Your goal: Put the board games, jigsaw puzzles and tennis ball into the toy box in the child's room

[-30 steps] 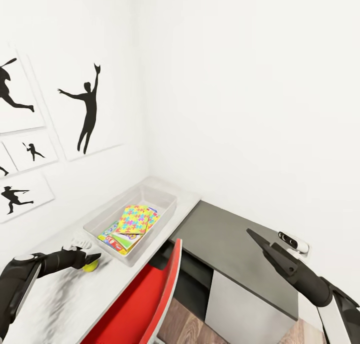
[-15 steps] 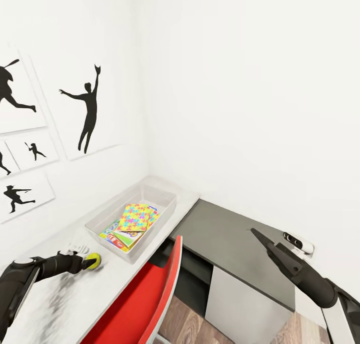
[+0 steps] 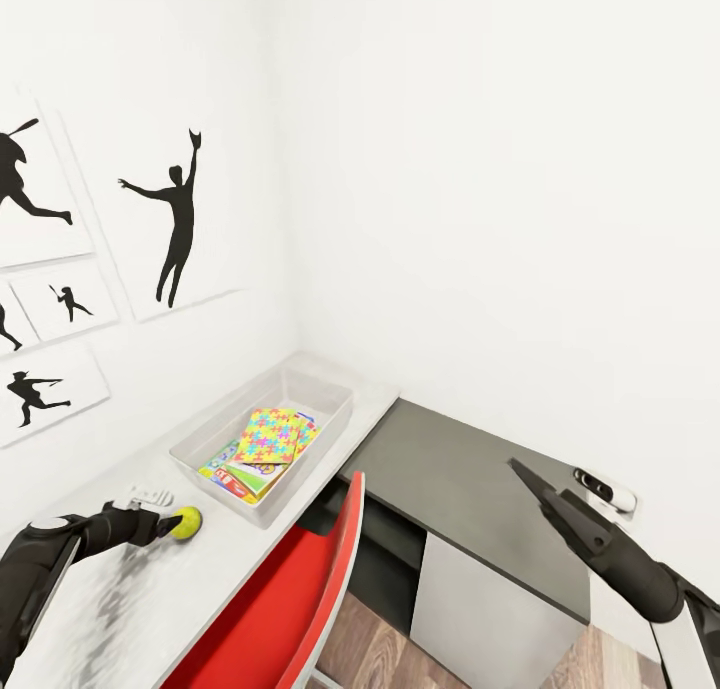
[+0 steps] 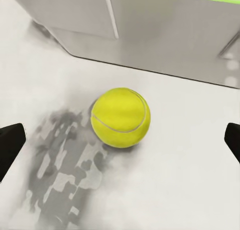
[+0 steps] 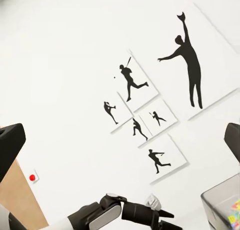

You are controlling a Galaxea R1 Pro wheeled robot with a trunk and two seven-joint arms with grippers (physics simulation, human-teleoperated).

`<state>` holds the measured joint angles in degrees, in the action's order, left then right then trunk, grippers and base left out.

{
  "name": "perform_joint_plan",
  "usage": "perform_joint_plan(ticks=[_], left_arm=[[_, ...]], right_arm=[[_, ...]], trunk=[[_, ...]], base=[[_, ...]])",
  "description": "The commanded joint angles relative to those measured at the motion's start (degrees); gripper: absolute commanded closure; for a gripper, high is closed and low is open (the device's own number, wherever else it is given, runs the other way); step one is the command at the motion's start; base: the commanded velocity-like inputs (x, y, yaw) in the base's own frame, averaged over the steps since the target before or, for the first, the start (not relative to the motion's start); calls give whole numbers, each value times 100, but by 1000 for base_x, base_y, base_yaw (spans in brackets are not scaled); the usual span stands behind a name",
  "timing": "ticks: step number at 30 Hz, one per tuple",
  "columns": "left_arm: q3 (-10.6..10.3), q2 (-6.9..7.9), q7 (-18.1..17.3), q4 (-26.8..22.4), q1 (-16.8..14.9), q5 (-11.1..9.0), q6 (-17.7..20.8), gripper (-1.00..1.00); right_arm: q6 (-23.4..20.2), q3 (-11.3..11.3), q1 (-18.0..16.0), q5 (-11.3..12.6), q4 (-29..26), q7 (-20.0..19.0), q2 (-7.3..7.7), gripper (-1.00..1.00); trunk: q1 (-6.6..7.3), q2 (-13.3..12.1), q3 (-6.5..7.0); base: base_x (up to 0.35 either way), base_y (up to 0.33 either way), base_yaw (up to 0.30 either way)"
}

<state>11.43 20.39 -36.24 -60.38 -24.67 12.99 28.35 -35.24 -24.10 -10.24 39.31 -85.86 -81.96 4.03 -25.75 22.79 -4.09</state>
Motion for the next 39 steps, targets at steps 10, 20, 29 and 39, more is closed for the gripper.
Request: perform_joint_plan(ticks=[10, 20, 29, 39], left_arm=[[-8, -21, -16, 96, -11, 244, -328, -100], [-23, -60, -15, 156, -10, 661, -438, -100], [-40, -62, -15, 158, -12, 678, -444, -100], [-44, -68, 94, 202, -20, 889, -794, -100]], right_arm=[[-87, -146, 60, 15, -145, -421, 1, -100], [-472, -642, 383, 50, -456, -519, -4, -100], [-496, -772, 399, 59, -466, -522, -9, -100], [-501, -788, 400, 59, -466, -522, -8, -100]], trunk=[[-4, 13, -13], [-4, 13, -13], [-4, 13, -13], [-4, 13, -18]], base=[[0, 0, 0], [0, 0, 0], [0, 0, 0], [0, 0, 0]])
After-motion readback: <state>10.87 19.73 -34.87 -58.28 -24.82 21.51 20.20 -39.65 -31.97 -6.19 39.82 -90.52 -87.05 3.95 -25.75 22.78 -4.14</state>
